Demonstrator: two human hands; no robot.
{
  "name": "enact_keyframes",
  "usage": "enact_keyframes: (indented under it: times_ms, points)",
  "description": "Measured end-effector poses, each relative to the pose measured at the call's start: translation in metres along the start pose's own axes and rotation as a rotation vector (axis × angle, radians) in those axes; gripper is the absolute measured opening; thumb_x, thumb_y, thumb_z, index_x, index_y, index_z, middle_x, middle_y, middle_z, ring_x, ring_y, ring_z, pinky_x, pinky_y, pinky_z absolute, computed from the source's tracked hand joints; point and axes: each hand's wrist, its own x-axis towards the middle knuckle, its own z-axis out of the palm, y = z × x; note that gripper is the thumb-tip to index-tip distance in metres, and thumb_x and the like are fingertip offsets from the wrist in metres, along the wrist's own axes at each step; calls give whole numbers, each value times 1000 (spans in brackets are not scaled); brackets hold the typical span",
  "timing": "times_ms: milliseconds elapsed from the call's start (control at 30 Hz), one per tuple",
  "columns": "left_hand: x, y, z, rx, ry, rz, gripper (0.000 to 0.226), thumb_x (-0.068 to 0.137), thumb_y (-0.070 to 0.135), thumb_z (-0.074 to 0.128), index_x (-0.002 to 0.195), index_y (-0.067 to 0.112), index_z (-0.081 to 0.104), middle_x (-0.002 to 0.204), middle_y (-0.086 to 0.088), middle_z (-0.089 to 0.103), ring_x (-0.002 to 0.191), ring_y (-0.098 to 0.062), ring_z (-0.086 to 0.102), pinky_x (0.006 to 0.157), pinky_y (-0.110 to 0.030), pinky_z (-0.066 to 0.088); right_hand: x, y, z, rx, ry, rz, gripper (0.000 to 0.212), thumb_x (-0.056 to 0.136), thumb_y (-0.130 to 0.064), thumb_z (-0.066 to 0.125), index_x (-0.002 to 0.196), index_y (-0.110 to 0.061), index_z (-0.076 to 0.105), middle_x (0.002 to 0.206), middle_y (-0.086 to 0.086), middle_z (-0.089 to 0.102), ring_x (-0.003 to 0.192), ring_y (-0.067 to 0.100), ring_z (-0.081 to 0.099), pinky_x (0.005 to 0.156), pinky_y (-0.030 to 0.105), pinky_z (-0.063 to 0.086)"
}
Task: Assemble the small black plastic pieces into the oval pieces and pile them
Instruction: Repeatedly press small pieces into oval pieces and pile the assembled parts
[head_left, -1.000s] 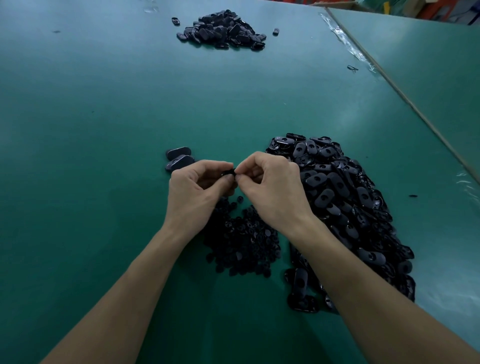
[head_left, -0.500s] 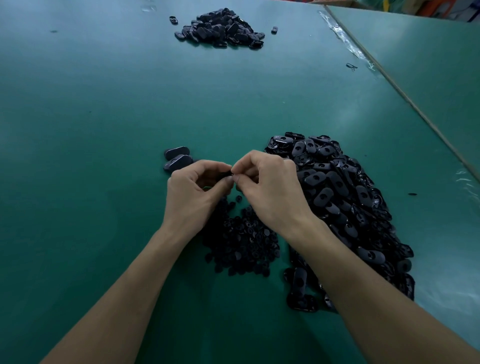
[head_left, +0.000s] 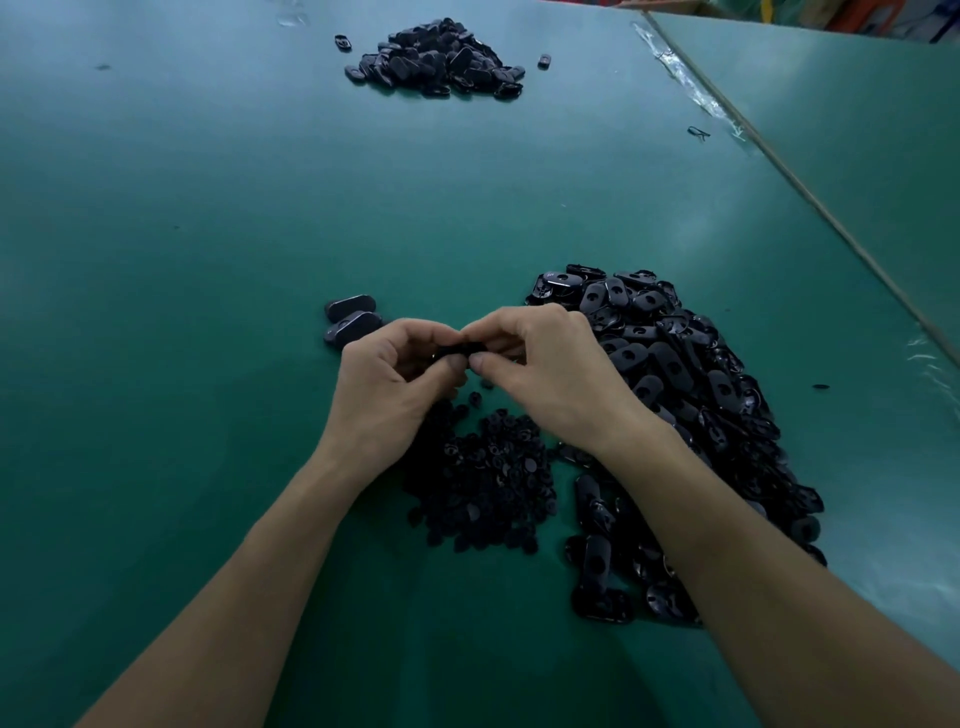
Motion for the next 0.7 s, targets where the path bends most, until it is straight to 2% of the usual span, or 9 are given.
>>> enact_keyframes:
  times_ms: [267,500,700]
  points:
    - [0,0,-1,-100,-3,-36,24,85,-6,72,97,15,71,82,1,78,73,-11,74,70,-20,59,3,14,-3,93,-15,49,13,88,-15,76,101,-16,77,80,-16,71,75,-6,68,78,15,56]
    - [0,0,-1,-100,5,-46,24,79,-4,77,93,14,71,76,0,77,68,-10,73,67,-20,58,1,11,-1,63,22,29,10,87,-15,75,96,-17,78,77,-18,69,73,-10,66,70,6,50]
    - [0,0,0,-90,5,-44,27,80,-8,76,92,16,72,76,4,77,68,-7,72,67,-19,58,-1,7,4,74,74,48,9,85,-13,73,91,-18,77,72,-17,69,69,-9,65,67,8,51]
